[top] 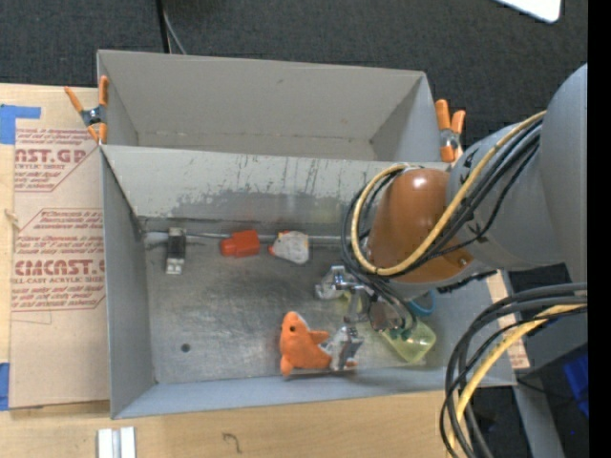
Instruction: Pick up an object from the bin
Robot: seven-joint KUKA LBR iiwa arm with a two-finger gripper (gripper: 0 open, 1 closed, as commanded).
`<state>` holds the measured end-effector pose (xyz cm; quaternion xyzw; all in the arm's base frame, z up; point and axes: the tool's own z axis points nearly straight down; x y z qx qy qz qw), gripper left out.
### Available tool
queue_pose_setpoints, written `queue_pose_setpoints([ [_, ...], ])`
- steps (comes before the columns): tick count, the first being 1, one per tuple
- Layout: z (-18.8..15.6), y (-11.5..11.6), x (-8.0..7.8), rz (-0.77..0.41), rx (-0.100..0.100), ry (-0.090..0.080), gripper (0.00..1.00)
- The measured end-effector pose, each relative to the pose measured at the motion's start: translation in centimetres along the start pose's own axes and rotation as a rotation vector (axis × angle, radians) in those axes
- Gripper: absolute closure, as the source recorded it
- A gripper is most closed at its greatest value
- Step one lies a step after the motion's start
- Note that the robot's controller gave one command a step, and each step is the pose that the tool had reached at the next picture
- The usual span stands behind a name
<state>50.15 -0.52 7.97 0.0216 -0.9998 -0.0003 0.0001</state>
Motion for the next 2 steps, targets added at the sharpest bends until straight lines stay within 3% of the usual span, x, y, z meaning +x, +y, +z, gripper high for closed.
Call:
queue_pose_setpoints([
  [1, 0.31, 4.05, -0.68, -0.019, 0.000, -0.001, 1.00],
  [2, 0.31, 4.05, -0.68, -0.019, 0.000, -0.001, 1.00],
])
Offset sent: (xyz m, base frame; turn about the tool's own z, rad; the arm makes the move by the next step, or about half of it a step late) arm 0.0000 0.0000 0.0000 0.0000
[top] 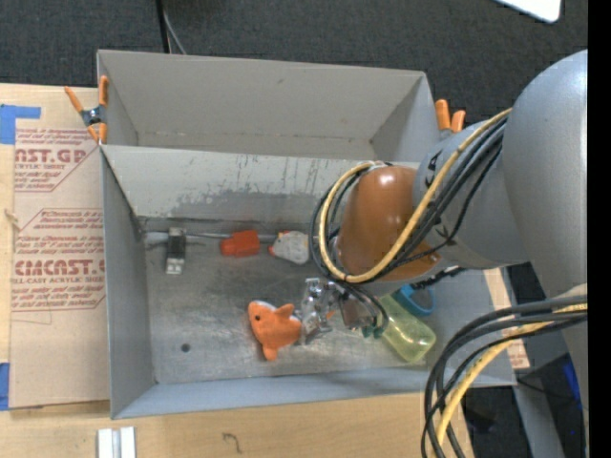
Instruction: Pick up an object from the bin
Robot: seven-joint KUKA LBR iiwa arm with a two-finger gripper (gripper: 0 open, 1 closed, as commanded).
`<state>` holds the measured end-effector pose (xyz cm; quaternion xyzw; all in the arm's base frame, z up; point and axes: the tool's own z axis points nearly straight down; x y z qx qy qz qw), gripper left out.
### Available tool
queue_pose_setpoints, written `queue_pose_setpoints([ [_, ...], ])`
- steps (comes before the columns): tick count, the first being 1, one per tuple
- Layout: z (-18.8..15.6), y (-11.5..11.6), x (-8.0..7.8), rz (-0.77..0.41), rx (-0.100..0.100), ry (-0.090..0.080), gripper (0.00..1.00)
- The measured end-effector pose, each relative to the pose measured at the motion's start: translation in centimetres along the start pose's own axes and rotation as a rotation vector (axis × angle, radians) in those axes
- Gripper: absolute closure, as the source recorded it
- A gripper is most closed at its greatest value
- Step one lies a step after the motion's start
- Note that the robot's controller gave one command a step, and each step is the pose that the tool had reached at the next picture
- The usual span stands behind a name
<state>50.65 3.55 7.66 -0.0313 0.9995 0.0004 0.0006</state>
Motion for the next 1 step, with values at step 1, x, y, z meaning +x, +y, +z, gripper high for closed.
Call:
queue_pose_setpoints([
  [1, -4.20, 0.42, 0.30, 0.001, 0.000, 0.010, 1.00],
])
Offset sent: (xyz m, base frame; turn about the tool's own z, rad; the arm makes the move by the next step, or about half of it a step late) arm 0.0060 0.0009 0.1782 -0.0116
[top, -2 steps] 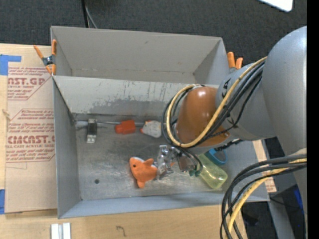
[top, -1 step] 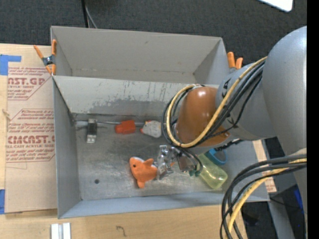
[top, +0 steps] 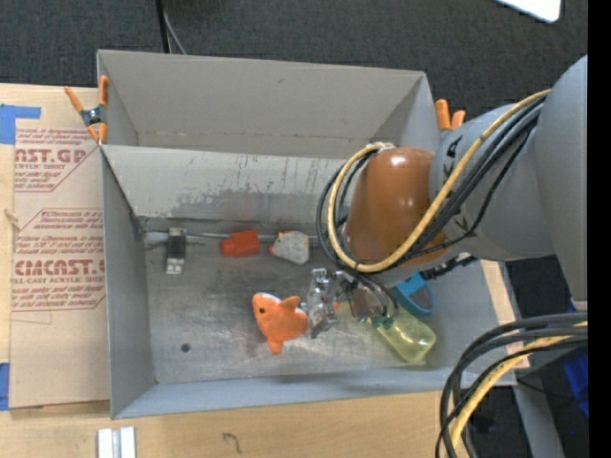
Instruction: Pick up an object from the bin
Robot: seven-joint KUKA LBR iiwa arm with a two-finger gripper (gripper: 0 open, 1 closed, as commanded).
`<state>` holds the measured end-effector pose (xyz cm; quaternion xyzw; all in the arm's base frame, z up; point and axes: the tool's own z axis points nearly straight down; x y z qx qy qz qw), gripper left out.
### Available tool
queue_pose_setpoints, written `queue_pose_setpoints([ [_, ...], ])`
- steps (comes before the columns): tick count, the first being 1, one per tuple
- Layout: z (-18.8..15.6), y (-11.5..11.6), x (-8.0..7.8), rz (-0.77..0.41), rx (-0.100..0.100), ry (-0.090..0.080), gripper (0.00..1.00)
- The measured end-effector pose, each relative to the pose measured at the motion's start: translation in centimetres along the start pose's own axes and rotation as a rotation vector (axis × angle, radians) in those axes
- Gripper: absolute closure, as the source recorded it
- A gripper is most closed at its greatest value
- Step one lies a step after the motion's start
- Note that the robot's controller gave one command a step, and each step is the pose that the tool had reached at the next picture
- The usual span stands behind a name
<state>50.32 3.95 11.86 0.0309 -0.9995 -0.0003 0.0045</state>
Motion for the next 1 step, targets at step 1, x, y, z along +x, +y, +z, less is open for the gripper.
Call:
queue_pose_setpoints([
  [1, -13.61, -0.26, -0.85, -0.013, 0.000, -0.011, 1.00],
])
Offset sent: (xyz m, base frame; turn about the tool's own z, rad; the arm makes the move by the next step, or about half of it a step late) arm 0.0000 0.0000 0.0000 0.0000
